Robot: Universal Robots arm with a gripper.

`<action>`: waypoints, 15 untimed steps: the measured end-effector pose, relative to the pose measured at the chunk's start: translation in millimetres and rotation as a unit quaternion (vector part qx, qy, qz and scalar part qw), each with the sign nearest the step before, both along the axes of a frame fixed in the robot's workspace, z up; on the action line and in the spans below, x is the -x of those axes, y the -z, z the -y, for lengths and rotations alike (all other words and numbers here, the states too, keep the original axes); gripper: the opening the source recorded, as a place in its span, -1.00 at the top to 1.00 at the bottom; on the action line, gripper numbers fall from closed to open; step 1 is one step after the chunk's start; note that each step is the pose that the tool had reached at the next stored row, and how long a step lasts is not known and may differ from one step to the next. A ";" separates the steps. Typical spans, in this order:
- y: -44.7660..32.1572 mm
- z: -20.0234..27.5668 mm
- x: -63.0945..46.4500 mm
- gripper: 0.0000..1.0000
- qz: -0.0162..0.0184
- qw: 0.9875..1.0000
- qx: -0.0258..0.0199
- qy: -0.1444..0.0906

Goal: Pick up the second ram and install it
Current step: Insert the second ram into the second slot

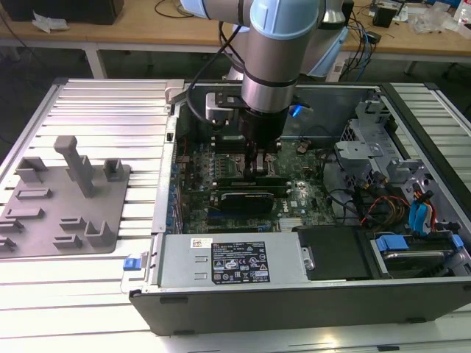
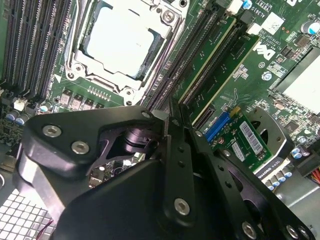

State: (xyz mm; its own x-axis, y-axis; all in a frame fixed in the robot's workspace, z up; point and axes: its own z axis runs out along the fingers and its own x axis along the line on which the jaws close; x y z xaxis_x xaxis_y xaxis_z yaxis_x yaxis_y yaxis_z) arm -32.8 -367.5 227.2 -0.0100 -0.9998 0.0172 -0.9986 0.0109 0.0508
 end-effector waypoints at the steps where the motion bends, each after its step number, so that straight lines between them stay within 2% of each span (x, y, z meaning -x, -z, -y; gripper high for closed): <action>1: 0.0 0.0 0.0 0.79 0.000 1.000 0.000 0.000; 2: 0.1 0.0 0.0 0.79 0.000 1.000 0.000 0.000; 3: 0.0 0.0 0.0 0.65 0.000 1.000 0.000 0.000; 4: -0.3 0.0 0.1 0.65 0.000 1.000 0.000 0.000; 6: -10.2 0.0 0.1 0.65 0.000 1.000 0.000 0.000; 9: -17.8 0.0 0.0 0.65 0.002 1.000 -0.001 0.000; 11: -18.0 0.0 -1.2 0.65 0.003 1.000 -0.001 0.000; 14: -18.0 0.0 -13.9 0.65 0.003 1.000 -0.001 0.000; 15: -18.0 0.0 -13.9 0.65 0.003 1.000 -0.001 0.000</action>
State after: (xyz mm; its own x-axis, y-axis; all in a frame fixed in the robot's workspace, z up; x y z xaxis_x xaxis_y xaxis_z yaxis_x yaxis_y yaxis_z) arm -18.9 -367.5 245.2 -0.0100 -0.9998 0.0160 -0.9989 0.0107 0.0458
